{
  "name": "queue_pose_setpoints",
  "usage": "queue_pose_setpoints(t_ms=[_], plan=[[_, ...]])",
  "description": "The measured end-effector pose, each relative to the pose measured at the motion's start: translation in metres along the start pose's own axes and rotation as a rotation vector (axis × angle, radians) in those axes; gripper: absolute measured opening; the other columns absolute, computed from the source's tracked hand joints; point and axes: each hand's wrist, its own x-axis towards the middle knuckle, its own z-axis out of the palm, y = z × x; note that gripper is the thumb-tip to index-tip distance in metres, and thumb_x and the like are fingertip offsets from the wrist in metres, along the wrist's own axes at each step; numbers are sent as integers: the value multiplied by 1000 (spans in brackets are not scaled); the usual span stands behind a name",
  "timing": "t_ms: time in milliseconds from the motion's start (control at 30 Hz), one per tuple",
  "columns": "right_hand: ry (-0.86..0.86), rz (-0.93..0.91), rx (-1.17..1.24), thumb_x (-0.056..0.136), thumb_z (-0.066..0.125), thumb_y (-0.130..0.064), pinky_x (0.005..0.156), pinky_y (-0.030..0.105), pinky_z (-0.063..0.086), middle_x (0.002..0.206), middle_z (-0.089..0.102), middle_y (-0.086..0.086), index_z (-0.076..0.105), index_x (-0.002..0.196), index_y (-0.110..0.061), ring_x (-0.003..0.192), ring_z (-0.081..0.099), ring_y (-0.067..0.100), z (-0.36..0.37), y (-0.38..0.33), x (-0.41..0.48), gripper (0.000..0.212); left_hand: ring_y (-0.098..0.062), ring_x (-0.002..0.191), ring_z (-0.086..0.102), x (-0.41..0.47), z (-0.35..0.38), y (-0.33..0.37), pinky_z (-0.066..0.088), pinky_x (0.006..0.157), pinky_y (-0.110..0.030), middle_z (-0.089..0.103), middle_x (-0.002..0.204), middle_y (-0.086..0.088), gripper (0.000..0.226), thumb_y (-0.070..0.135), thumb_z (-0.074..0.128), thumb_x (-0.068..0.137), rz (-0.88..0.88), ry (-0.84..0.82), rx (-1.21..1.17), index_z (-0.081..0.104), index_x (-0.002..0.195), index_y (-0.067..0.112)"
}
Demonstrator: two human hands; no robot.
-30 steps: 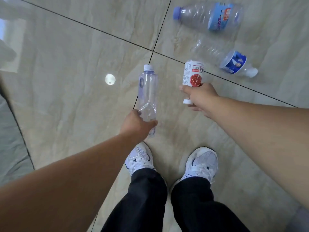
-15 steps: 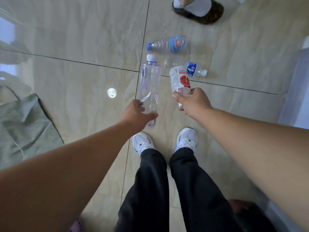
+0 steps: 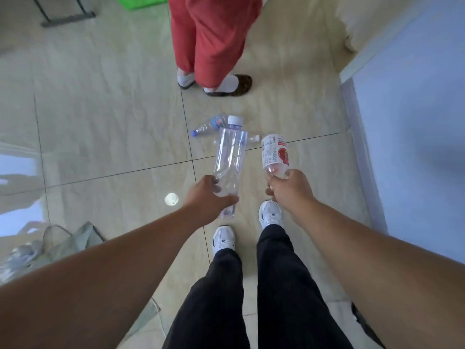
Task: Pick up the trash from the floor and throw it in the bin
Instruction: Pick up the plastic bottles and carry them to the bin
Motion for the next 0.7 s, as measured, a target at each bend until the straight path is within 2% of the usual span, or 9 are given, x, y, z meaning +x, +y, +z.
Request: queue_pose_setpoints(t_ms=[133, 200, 267, 333, 400, 467, 533, 600, 700], plan=[[88, 67, 90, 87, 69, -30, 66, 36, 60, 68, 68, -7, 44, 69, -31, 71, 75, 19, -40, 21, -40, 30, -1, 89, 60, -31, 10, 33, 41, 62, -22, 63, 111, 14, 79, 55, 80, 67, 94, -82, 121, 49, 133, 24], [123, 108, 152, 86, 70, -29, 75, 42, 62, 77, 64, -6, 46, 78, -30, 80, 74, 24, -64, 36, -62, 25, 3, 88, 58, -46, 22, 55, 39, 60, -20, 62, 112, 14, 81, 54, 80, 66, 162, -134, 181, 48, 134, 25], [178, 160, 225, 85, 70, -31, 80, 45, 62, 78, 62, -7, 47, 88, -30, 82, 74, 25, -89, 56, -82, 24, -2, 90, 60, -60, 40, 78, 41, 61, -22, 62, 110, 14, 81, 53, 80, 67, 230, -195, 239, 48, 135, 24], [249, 192, 310, 84, 69, -31, 81, 50, 61, 80, 65, -4, 52, 80, -25, 82, 75, 27, -115, 80, -101, 19, -1, 89, 60, -75, 64, 99, 43, 62, -23, 61, 107, 16, 80, 54, 80, 66, 296, -250, 304, 49, 133, 24], [308, 226, 373, 84, 67, -36, 77, 50, 62, 86, 71, 1, 59, 81, -27, 80, 75, 25, -140, 106, -119, 13, 3, 86, 58, -91, 94, 116, 42, 60, -22, 60, 106, 15, 80, 55, 79, 67, 356, -293, 365, 48, 133, 23], [365, 252, 419, 85, 64, -45, 72, 46, 63, 89, 72, 0, 59, 94, -29, 78, 76, 20, -166, 134, -138, 19, 5, 85, 56, -109, 129, 129, 41, 59, -21, 61, 109, 11, 80, 54, 79, 69, 409, -348, 424, 48, 135, 22], [429, 271, 503, 86, 64, -46, 75, 48, 63, 87, 70, -2, 62, 98, -27, 79, 75, 21, -189, 165, -156, 22, 2, 85, 57, -129, 164, 138, 39, 59, -20, 60, 112, 8, 80, 53, 79, 71, 444, -401, 486, 47, 136, 20], [473, 315, 561, 87, 63, -44, 79, 51, 61, 86, 70, 1, 64, 105, -18, 82, 74, 26, -211, 200, -174, 32, -7, 89, 59, -150, 200, 141, 39, 60, -19, 60, 114, 6, 81, 53, 79, 72, 460, -450, 547, 46, 138, 18], [500, 398, 551, 88, 55, -48, 76, 44, 59, 94, 73, 9, 63, 110, -9, 84, 73, 28, -237, 255, -200, 45, -11, 91, 59, -178, 251, 139, 38, 60, -16, 59, 116, 4, 84, 53, 79, 73, 464, -513, 627, 44, 141, 18]])
